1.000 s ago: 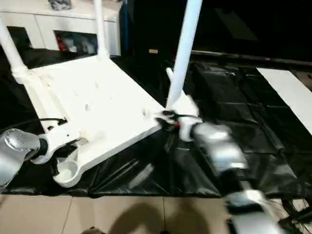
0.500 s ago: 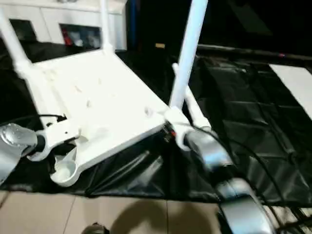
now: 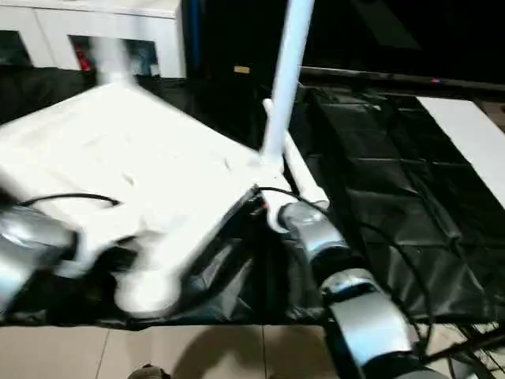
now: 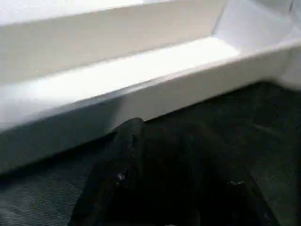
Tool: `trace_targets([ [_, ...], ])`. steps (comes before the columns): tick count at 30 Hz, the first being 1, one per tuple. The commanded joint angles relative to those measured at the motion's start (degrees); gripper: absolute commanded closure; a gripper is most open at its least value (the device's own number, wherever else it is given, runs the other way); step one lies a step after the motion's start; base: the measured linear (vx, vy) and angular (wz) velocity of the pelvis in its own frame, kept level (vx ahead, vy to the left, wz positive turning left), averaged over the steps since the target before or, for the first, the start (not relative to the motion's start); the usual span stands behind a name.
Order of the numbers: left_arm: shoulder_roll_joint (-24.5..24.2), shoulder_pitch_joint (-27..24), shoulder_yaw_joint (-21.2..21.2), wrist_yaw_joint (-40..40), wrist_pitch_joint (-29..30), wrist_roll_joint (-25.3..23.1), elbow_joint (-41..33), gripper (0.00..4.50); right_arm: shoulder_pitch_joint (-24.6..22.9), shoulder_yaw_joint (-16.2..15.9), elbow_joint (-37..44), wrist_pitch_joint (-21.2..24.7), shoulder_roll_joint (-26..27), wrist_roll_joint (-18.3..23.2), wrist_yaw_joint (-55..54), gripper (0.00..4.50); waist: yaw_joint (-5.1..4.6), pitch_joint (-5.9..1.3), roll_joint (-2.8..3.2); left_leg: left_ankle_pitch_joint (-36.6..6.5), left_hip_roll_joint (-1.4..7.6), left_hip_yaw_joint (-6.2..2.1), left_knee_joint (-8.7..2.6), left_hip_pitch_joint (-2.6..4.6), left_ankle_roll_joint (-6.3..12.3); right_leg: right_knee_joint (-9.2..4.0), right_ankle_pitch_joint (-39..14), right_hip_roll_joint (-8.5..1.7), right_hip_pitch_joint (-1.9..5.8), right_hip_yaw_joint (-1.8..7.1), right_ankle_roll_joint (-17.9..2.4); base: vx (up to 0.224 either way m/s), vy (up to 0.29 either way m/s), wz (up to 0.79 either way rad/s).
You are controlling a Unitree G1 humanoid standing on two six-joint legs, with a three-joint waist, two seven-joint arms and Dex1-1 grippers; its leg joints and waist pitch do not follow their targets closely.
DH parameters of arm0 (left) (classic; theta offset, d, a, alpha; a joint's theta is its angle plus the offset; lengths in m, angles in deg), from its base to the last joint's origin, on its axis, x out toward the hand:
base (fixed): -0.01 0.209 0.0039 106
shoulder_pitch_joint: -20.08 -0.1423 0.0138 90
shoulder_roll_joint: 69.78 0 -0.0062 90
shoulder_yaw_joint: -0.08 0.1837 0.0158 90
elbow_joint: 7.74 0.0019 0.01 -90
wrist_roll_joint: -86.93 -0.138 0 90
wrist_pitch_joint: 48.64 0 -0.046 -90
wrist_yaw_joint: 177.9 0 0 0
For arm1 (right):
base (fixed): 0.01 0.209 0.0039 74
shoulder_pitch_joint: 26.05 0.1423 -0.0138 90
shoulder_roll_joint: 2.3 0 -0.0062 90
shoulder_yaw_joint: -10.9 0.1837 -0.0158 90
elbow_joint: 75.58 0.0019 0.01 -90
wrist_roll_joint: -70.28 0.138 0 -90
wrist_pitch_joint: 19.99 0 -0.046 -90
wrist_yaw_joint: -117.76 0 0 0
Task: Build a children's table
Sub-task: Rotate table base
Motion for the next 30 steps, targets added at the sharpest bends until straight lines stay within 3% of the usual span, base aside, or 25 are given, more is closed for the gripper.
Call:
trace_targets([
  [1,3.4,2.4,1.8,2.5,-1.7,-0.2,0.7,4.50,2.5,-1.0,-1.4,-2.6,2.7,-0.5,1.1,2.94,0.46,-3.98,0.97,-9.3,-0.72,1.16,-2.99,0.17,-1.86,-3.85,0.6,-3.32,3.66,2.39,-12.1,0.000,0.000,0.00],
  [2,3.4,2.4,1.8,2.5,-1.7,-0.2,0.7,4.50,2.5,-1.0,-1.4,-2.6,2.7,-0.5,1.1,2.94,0.61,-3.92,1.09,-9.9,-0.70,1.24,-2.94,0.43,-1.87,-4.01,-0.1,-3.37,3.52,2.44,-12.1,0.000,0.000,0.00],
  [4,6.6,4.7,1.5,8.1,-3.9,-2.7,5.6,4.50,3.2,-1.0,-3.1,-4.0,3.7,-1.1,1.1,2.94,0.63,-3.96,1.07,-9.6,-0.68,1.31,-2.89,0.30,-1.84,-3.98,0.4,-3.26,3.58,2.52,-11.9,0.000,0.000,0.00],
  [9,8.3,8.2,0.8,17.6,-9.3,-8.0,15.3,4.50,3.3,0.0,-3.1,-5.4,2.9,-1.2,-1.3,2.94,0.75,-4.08,1.01,-10.6,-0.56,1.15,-2.97,0.50,-2.10,-4.03,-1.2,-3.29,3.59,2.45,-10.9,0.000,0.000,0.00],
  [13,7.6,8.4,-0.2,22.0,-12.9,-9.7,19.6,4.50,2.7,2.7,-1.2,-6.0,0.7,0.0,-4.0,2.94,1.18,-4.19,1.12,-10.8,-0.48,1.19,-2.87,0.84,-2.15,-4.01,-1.0,-3.21,3.34,2.48,-10.5,0.000,0.000,0.00],
  [14,7.3,7.9,-0.7,23.5,-15.0,-10.2,20.7,4.50,2.0,4.4,0.7,-5.2,-0.4,1.1,-4.9,2.94,1.41,-4.20,1.56,-10.6,-0.47,1.14,-2.84,0.88,-2.26,-3.91,-0.4,-3.20,3.26,2.46,-10.6,0.000,0.000,0.00],
  [15,7.7,7.8,-1.5,24.5,-15.7,-10.1,21.4,4.50,1.6,5.2,1.6,-4.8,-1.0,1.6,-5.2,2.94,1.46,-4.17,1.54,-10.7,-0.49,1.20,-2.79,0.87,-2.21,-4.04,0.1,-3.09,3.26,2.51,-10.4,0.000,0.000,0.00],
  [16,8.9,7.4,-3.2,25.8,-16.9,-9.1,21.7,4.50,0.8,6.5,3.6,-3.8,-1.8,2.5,-5.6,2.94,1.75,-4.33,1.33,-10.4,-0.47,1.26,-2.69,1.00,-2.14,-3.82,1.3,-3.07,3.28,2.52,-10.6,0.000,0.000,0.00],
  [19,12.3,6.9,-7.7,28.0,-17.7,-5.5,21.0,4.50,-1.0,8.0,7.8,-2.0,-3.3,3.8,-5.1,2.94,2.02,-4.33,1.62,-10.3,-0.51,1.29,-2.61,0.91,-2.25,-3.77,3.0,-2.99,3.32,2.47,-10.9,0.000,0.000,0.00],
  [20,16.7,6.7,-13.5,29.2,-16.9,-0.1,19.4,4.50,-1.8,9.2,10.8,-0.8,-4.5,5.0,-4.2,2.94,2.19,-4.40,1.84,-10.6,-0.51,1.31,-2.50,0.98,-2.22,-3.77,3.5,-3.01,3.28,2.51,-11.3,0.000,0.000,0.00],
  [22,17.7,6.6,-15.1,28.3,-16.2,2.1,18.4,4.30,-1.6,9.4,11.3,-0.2,-5.2,5.1,-4.1,2.79,2.54,-4.54,1.73,-10.6,-0.49,1.27,-2.42,0.96,-2.40,-3.71,4.3,-3.03,3.46,2.44,-11.9,0.000,0.000,0.00],
  [23,18.2,6.5,-15.9,27.9,-16.0,3.5,18.0,4.18,-1.4,9.6,11.6,0.2,-5.6,5.2,-4.1,2.69,2.53,-4.44,1.56,-11.1,-0.61,1.23,-2.48,0.72,-2.40,-3.78,3.3,-2.96,3.47,2.31,-11.8,0.000,0.000,0.00],
  [26,19.6,6.6,-17.3,27.9,-15.1,6.4,16.5,4.04,1.7,10.5,8.8,1.7,-7.7,5.2,-4.8,2.56,2.32,-4.20,1.16,-13.4,-0.67,1.36,-2.54,0.96,-2.29,-4.35,-2.8,-3.02,3.24,2.33,-10.6,0.000,0.000,0.00],
  [27,19.7,6.9,-17.0,28.0,-15.0,6.4,16.2,3.91,3.5,10.8,6.5,2.0,-8.7,4.7,-6.3,2.38,2.15,-4.06,0.55,-13.6,-0.67,1.47,-2.59,0.80,-2.07,-4.68,-4.5,-2.97,3.21,2.34,-10.0,0.000,0.000,0.00],
  [28,19.8,7.3,-16.5,28.0,-15.2,6.0,16.0,3.91,5.3,11.2,4.4,2.8,-9.8,4.3,-7.2,2.38,2.10,-4.10,0.33,-13.5,-0.64,1.45,-2.55,0.82,-2.11,-4.53,-5.4,-3.05,3.15,2.29,-9.9,0.000,0.000,0.00],
  [30,20.2,7.7,-16.2,28.1,-15.3,5.4,15.7,3.71,6.9,11.6,3.0,4.0,-11.0,4.0,-8.0,2.20,1.93,-3.94,0.56,-13.6,-0.71,1.48,-2.48,0.73,-2.12,-4.82,-7.9,-3.04,2.98,2.27,-9.1,0.000,0.000,0.00],
])
